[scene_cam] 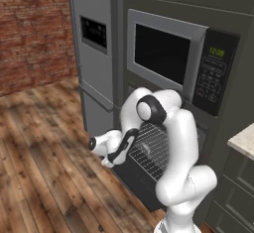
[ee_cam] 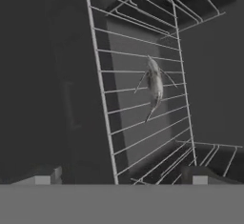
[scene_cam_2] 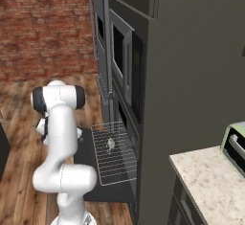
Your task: Place the fish on the rack of the oven, and slide the rack back inside. Close the oven door.
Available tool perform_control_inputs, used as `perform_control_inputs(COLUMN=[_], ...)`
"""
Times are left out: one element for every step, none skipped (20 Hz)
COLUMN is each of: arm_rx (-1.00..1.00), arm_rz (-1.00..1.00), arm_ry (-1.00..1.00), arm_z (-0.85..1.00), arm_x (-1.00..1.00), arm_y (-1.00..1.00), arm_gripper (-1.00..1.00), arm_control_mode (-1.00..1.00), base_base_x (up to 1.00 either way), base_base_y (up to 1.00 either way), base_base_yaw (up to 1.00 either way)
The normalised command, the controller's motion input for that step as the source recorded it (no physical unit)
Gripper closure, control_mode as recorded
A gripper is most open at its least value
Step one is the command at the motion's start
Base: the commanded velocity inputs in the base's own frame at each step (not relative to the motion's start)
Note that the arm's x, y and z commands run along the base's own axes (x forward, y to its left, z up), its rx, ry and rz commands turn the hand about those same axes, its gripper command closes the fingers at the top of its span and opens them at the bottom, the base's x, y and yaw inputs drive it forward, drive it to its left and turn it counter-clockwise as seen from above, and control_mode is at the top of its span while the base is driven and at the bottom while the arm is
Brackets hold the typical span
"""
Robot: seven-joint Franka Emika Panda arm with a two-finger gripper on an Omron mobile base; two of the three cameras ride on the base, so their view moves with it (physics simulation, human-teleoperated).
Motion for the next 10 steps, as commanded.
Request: perform_control_inputs(arm_rx=[-0.06, -0.05, -0.05, -0.05, -0.04, -0.05, -0.05, -0.05, -0.04, -0.04], arm_rz=[-0.06, -0.05, -0.05, -0.04, -0.04, -0.03, -0.03, -0.03, -0.03, -0.02], arm_ry=[0.0, 0.0, 0.0, 0.0, 0.0, 0.0, 0.0, 0.0, 0.01, 0.01], arm_z=[-0.6, -0.59, -0.57, -0.55, -0.51, -0.51, -0.51, -0.49, -0.49, -0.49], arm_x=[0.45, 0.46, 0.49, 0.51, 0.56, 0.59, 0.59, 0.61, 0.64, 0.61], arm_y=[-0.04, -0.06, -0.06, -0.09, -0.14, -0.14, -0.16, -0.2, -0.21, -0.19], arm_gripper=[-1.0, -1.0, -1.0, -1.0, -1.0, -1.0, -1.0, -1.0, -1.0, -1.0], arm_control_mode=[-1.0, -1.0, -1.0, -1.0, -1.0, -1.0, -1.0, -1.0, -1.0, -1.0], base_base_x=[0.0, 0.0, 0.0, 0.0, 0.0, 0.0, 0.0, 0.0, 0.0, 0.0], base_base_y=[0.0, 0.0, 0.0, 0.0, 0.0, 0.0, 0.0, 0.0, 0.0, 0.0], base_base_yaw=[0.0, 0.0, 0.0, 0.0, 0.0, 0.0, 0.0, 0.0, 0.0, 0.0])
